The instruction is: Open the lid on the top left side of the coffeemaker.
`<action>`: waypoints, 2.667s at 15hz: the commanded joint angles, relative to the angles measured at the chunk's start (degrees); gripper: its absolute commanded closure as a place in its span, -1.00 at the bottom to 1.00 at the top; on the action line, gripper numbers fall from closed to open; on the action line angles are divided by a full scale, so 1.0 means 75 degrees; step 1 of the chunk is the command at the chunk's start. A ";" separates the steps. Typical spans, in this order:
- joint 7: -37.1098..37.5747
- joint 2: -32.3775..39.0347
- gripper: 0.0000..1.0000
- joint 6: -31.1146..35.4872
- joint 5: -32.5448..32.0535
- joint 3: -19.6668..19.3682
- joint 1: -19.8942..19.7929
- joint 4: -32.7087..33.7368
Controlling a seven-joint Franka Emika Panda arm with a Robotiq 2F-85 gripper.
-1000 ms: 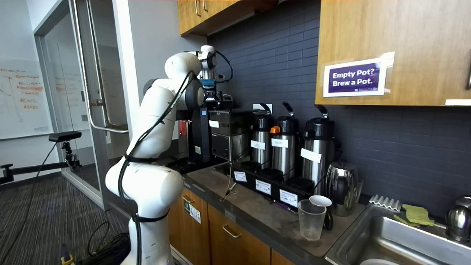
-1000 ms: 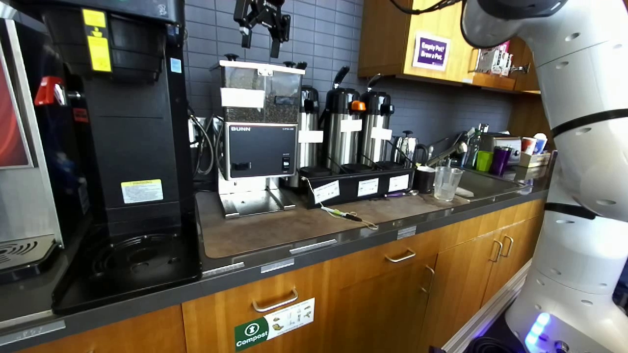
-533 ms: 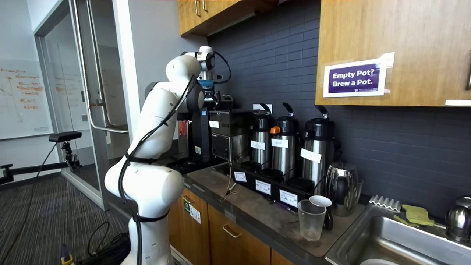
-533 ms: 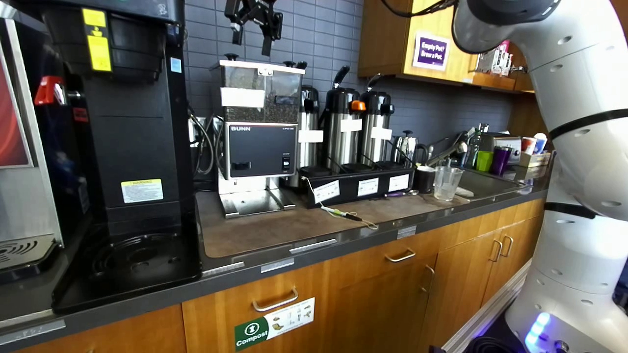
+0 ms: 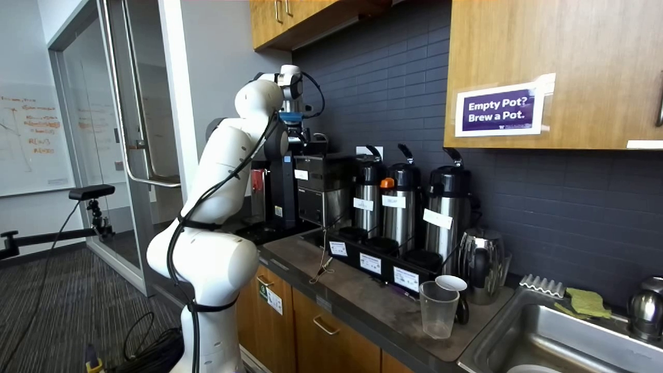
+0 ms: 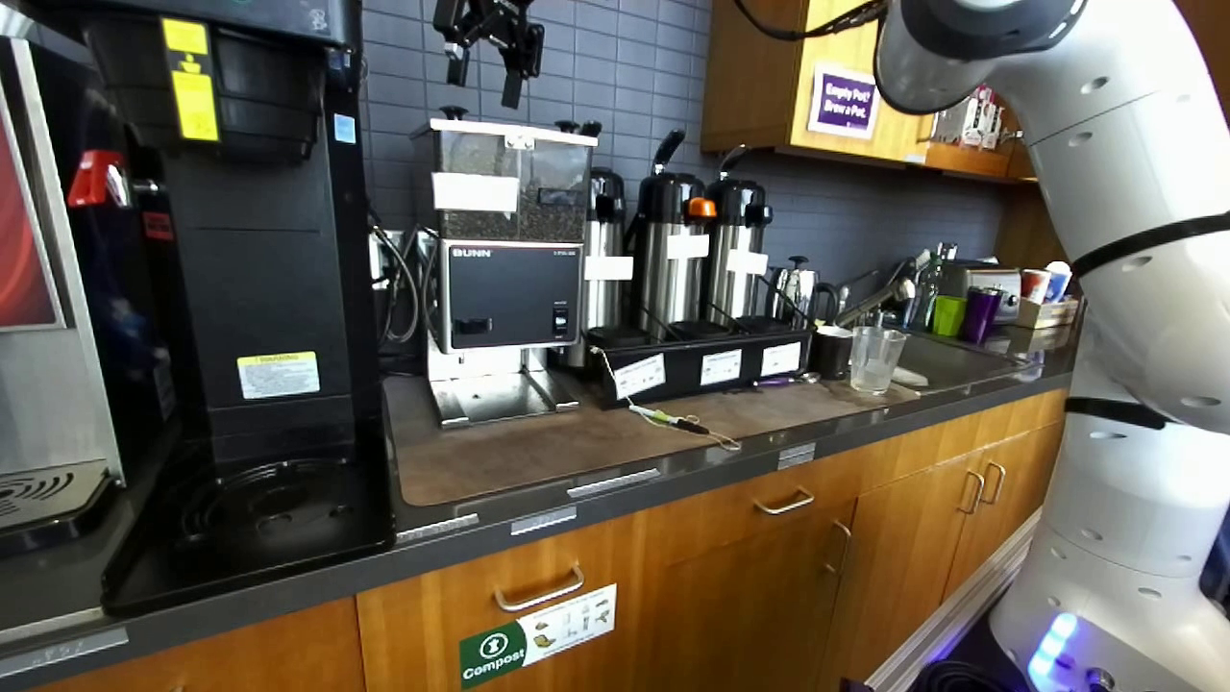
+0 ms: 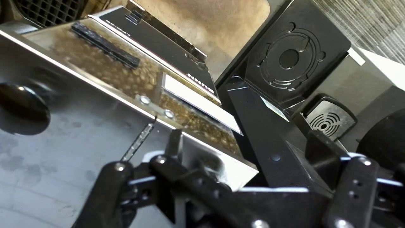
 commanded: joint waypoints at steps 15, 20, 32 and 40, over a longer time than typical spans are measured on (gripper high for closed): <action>-0.1957 0.0401 -1.00 0.0462 -0.0075 0.0089 0.0054 0.0433; -0.2454 0.0425 -1.00 0.0681 -0.0086 0.0073 0.0035 0.0396; -0.3208 0.0523 -1.00 0.0916 -0.0098 0.0001 -0.0032 0.0376; -0.3425 0.0547 -1.00 0.0933 -0.0059 -0.0036 -0.0042 0.0371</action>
